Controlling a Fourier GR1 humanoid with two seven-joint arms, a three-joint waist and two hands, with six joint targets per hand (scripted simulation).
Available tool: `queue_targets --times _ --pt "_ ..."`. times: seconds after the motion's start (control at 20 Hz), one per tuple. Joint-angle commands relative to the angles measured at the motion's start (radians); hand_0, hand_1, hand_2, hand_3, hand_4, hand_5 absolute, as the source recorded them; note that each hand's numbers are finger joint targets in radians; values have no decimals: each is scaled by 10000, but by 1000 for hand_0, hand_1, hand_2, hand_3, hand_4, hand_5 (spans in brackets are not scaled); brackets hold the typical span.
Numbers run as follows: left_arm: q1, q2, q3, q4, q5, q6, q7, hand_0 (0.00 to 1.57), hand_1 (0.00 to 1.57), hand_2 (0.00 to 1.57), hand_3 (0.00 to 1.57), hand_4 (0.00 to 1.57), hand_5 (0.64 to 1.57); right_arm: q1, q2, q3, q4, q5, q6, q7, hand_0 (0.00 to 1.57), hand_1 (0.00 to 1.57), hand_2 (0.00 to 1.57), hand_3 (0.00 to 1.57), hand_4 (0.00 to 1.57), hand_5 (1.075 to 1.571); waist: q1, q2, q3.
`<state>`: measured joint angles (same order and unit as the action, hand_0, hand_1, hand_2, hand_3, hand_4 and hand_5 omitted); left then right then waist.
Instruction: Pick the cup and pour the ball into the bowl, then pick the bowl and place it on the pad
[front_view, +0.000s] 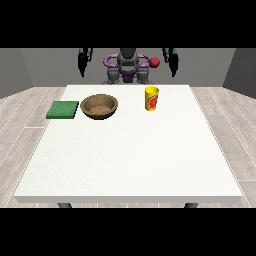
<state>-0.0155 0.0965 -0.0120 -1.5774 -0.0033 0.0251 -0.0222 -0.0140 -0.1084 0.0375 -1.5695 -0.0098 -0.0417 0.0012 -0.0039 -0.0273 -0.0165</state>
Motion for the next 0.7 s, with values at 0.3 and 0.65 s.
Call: queue_targets --times 0.3,0.65 --pt "767 -848 -443 -1447 1152 -72 2086 0 0 0 0 0 1562 686 502 -40 -1343 -1240 34 2028 0 0 0 0 583 1570 -17 -3925 167" --pt "2356 -925 -1179 -3291 892 566 3233 0 0 0 0 0 1551 2390 491 222 -3558 -1883 -18 3493 0 0 0 0 529 1569 -216 -4151 164"
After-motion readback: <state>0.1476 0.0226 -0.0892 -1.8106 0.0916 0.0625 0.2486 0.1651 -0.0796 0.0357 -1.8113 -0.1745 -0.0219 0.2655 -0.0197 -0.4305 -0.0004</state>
